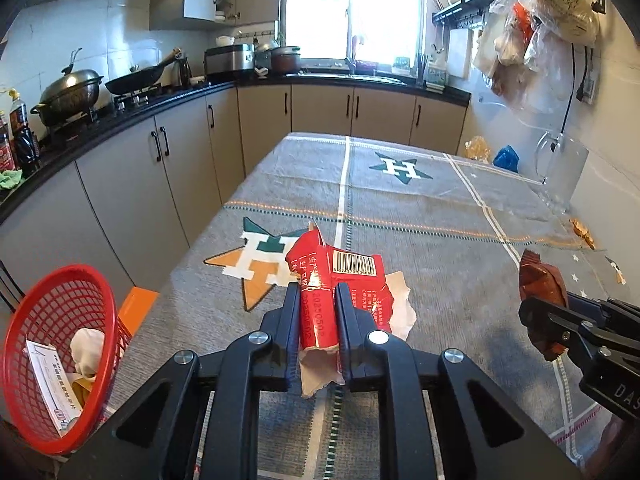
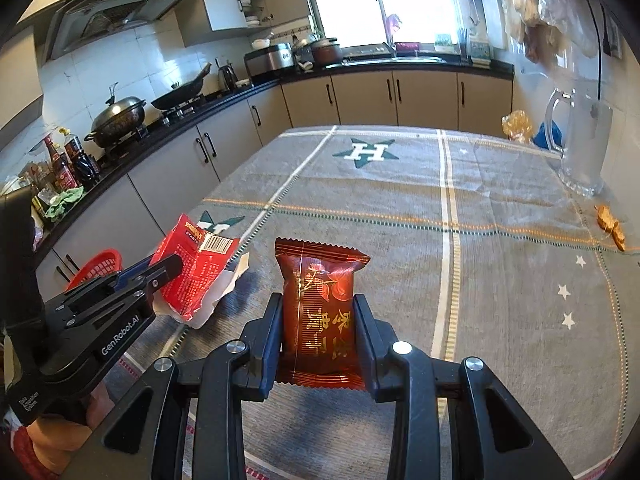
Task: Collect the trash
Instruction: 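Carry the red snack bag and candy packet over the red basket with both tools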
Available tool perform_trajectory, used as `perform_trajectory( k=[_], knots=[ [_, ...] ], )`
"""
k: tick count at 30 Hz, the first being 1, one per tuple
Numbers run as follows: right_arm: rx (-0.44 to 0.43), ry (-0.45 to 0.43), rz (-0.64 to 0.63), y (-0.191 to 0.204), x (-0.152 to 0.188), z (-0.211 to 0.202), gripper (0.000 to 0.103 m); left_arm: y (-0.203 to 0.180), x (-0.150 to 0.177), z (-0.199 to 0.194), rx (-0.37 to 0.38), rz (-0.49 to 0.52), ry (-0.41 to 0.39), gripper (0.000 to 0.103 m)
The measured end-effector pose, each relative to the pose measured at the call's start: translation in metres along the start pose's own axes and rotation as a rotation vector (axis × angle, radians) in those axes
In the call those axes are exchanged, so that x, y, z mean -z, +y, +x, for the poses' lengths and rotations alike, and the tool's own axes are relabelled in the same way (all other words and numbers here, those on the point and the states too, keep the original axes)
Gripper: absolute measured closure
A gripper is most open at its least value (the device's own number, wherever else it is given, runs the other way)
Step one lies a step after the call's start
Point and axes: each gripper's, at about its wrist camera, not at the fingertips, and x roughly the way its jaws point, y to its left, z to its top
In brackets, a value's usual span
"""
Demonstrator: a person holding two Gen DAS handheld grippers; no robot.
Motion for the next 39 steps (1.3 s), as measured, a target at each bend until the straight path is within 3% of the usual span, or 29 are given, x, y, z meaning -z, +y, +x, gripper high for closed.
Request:
perform_trajectory(
  k=[24, 39],
  knots=[
    [-0.018, -0.064, -0.034, 0.009, -0.002, -0.012, 0.066, 0.004, -0.002, -0.012, -0.069, -0.013, -0.054, 0.087],
    [-0.037, -0.088, -0.025, 0.012, -0.001, -0.017, 0.066, 0.016, 0.010, -0.046, -0.092, -0.018, -0.067, 0.087]
  ],
)
